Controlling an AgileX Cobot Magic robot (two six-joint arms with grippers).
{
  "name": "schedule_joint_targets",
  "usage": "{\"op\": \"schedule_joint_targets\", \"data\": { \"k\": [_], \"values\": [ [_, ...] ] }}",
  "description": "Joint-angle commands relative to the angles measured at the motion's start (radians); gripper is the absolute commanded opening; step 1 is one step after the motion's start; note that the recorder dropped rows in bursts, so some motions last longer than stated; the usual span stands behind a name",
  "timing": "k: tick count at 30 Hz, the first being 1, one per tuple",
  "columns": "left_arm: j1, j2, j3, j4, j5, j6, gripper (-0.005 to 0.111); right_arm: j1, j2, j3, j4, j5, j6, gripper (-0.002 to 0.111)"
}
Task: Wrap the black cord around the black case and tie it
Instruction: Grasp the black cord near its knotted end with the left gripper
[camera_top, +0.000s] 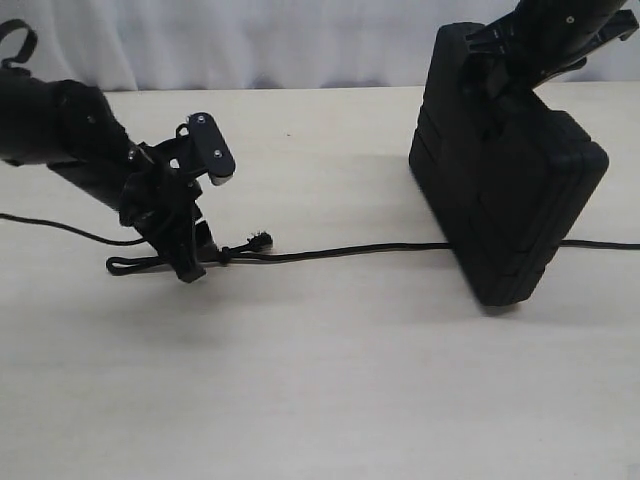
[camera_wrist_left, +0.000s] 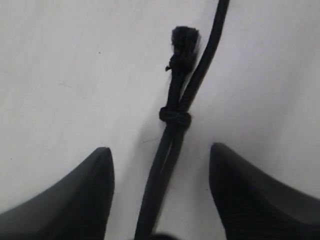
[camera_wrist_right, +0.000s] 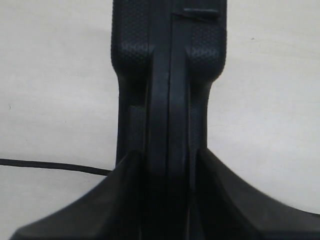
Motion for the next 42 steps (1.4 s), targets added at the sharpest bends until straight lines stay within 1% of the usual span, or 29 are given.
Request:
{"op": "schedule_joint_targets", "data": {
  "k": [1,4,6,7,9,11,14,16,19,21,23,24,26,30,32,34,35,37,39,41,42],
  "values": [
    [-0.006,0.115,-0.163,0.138,0.212,-0.177,0.052,0.001,-0.005,-0.007,-0.011,-0.005,-0.005,0.034],
    [-0.011,0.156,-0.221,0.095,0.236,-0.167,0.052,0.001,-0.005,-0.007,-0.011,-0.005,-0.005,0.034],
    [-0.017,0.169,-0.223,0.061,0.236,-0.114,0.052,0.001,-0.005,-0.007,-0.011,-0.007,-0.005,0.034],
    [-0.022,0.174,-0.223,0.031,0.247,-0.051,0.052,0.001,-0.005,-0.007,-0.009,-0.006,-0.005,0.034],
    [-0.03,0.184,-0.223,0.003,0.266,0.016,0.052,0.001,-0.005,-0.007,-0.007,-0.006,-0.005,0.034],
    [-0.038,0.196,-0.223,0.008,0.27,0.027,0.052,0.001,-0.005,-0.007,-0.004,-0.003,-0.005,0.034],
    [-0.043,0.223,-0.223,0.044,0.198,0.002,0.051,0.001,-0.005,-0.007,-0.004,-0.003,-0.005,0.034],
    [-0.043,0.245,-0.223,0.046,0.15,-0.022,0.042,0.001,-0.005,-0.007,-0.004,-0.003,-0.005,0.034],
    [-0.043,0.269,-0.223,0.049,0.15,-0.029,0.023,0.001,-0.005,-0.007,-0.004,0.002,-0.005,0.034],
    [-0.045,0.273,-0.223,0.049,0.154,-0.029,0.008,0.001,-0.005,-0.007,-0.004,0.004,-0.005,0.034],
    [-0.045,0.271,-0.223,0.047,0.156,-0.015,0.0,0.001,-0.005,-0.007,-0.004,0.004,-0.005,0.034],
    [-0.045,0.267,-0.223,0.036,0.156,-0.037,0.0,0.001,-0.005,-0.007,-0.004,0.001,-0.005,0.034],
    [-0.045,0.267,-0.234,-0.018,0.139,-0.146,0.0,0.001,-0.005,-0.007,-0.004,-0.002,-0.005,0.034],
    [-0.045,0.267,-0.291,-0.247,0.152,-0.51,0.0,0.001,-0.005,-0.007,-0.002,0.0,-0.005,0.034],
    [-0.045,0.267,-0.313,-0.38,0.211,-0.533,0.0,0.001,-0.005,-0.007,-0.002,0.002,-0.005,0.034],
    [-0.045,0.267,-0.321,-0.52,0.238,-0.533,0.003,0.001,-0.005,-0.007,-0.002,0.002,-0.005,0.034],
    [-0.045,0.267,-0.321,-0.585,0.238,-0.533,0.006,0.001,-0.005,-0.007,-0.002,0.002,-0.005,0.034],
    [-0.045,0.267,-0.321,-0.653,0.226,-0.533,0.017,0.001,-0.005,-0.007,-0.002,0.002,-0.005,0.034],
    [-0.052,0.267,-0.321,-0.704,0.209,-0.537,0.036,0.001,-0.005,-0.007,-0.002,0.004,-0.005,0.034],
    [-0.058,0.267,-0.321,-0.741,0.219,-0.55,0.05,0.001,-0.005,-0.007,-0.002,0.004,-0.005,0.034],
    [-0.06,0.267,-0.321,-0.757,0.23,-0.525,0.054,0.001,-0.005,-0.007,-0.002,0.004,-0.005,0.034]
  ]
}}
